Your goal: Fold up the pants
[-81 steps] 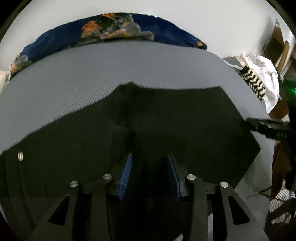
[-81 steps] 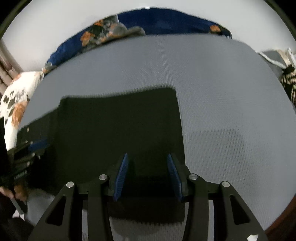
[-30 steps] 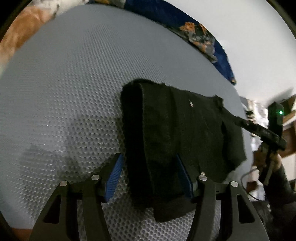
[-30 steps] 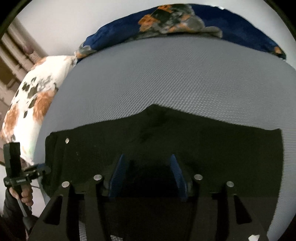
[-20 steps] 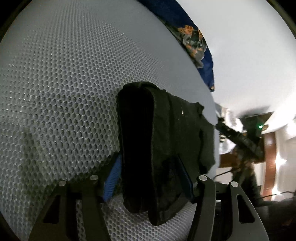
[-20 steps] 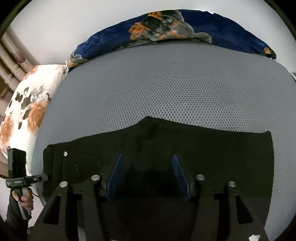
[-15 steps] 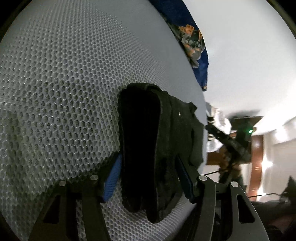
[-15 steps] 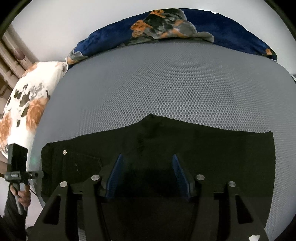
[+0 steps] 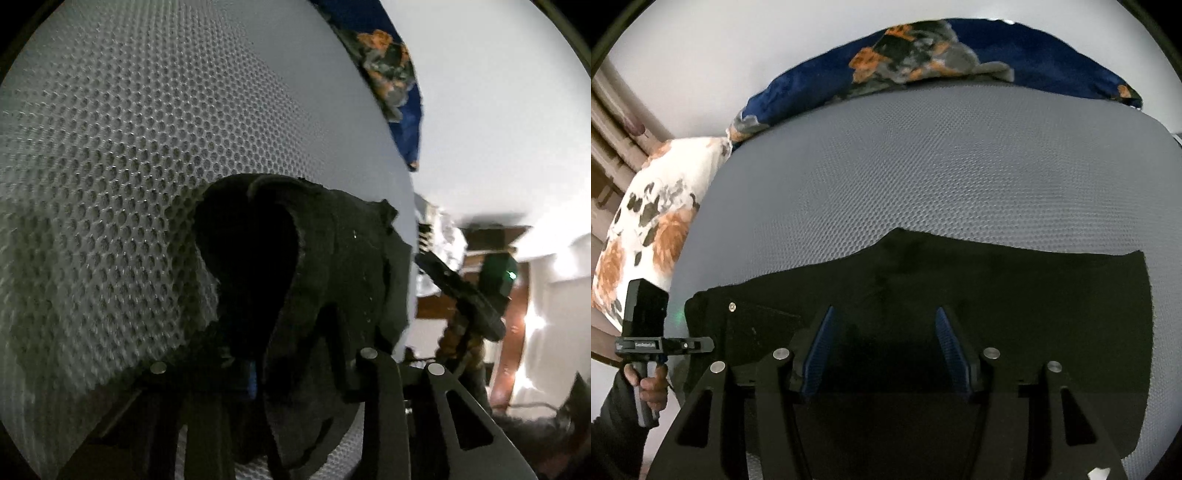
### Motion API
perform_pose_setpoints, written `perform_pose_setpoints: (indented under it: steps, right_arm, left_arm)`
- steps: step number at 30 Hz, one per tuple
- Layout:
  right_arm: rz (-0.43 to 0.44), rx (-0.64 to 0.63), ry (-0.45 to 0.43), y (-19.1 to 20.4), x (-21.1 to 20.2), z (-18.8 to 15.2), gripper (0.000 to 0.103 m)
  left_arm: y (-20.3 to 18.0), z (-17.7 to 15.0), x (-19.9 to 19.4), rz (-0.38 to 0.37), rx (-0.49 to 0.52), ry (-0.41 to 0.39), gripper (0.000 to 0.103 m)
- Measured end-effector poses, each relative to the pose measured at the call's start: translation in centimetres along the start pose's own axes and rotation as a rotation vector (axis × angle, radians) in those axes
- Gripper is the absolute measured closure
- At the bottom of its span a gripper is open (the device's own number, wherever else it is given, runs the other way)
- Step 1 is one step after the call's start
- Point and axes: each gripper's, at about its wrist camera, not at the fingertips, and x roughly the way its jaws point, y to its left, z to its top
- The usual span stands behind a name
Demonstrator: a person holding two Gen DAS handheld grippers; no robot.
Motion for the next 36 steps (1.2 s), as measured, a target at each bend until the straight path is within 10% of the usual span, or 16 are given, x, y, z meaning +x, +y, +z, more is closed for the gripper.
perform_pose_setpoints:
  steps: [16, 25, 36]
  right_arm:
    - [0.026, 0.131, -0.147, -8.4, -6.5, -1.7, 0.045]
    - [0.017, 0.208, -0.241, -15.2, -10.3, -4.5, 0.043]
    - [0.030, 0.326, -0.251, -20.4, -10.2, -7.2, 0.042]
  left_arm:
    - [-15.5, -1.8, -0.3, 0.025, -0.035, -0.220, 0.083]
    - [-25.5, -1.0, 8.5, 0.070, 0.117, -0.188, 0.085]
    - [-28.4, -2.2, 18.8, 0.246, 0.250, -0.133, 0.085]
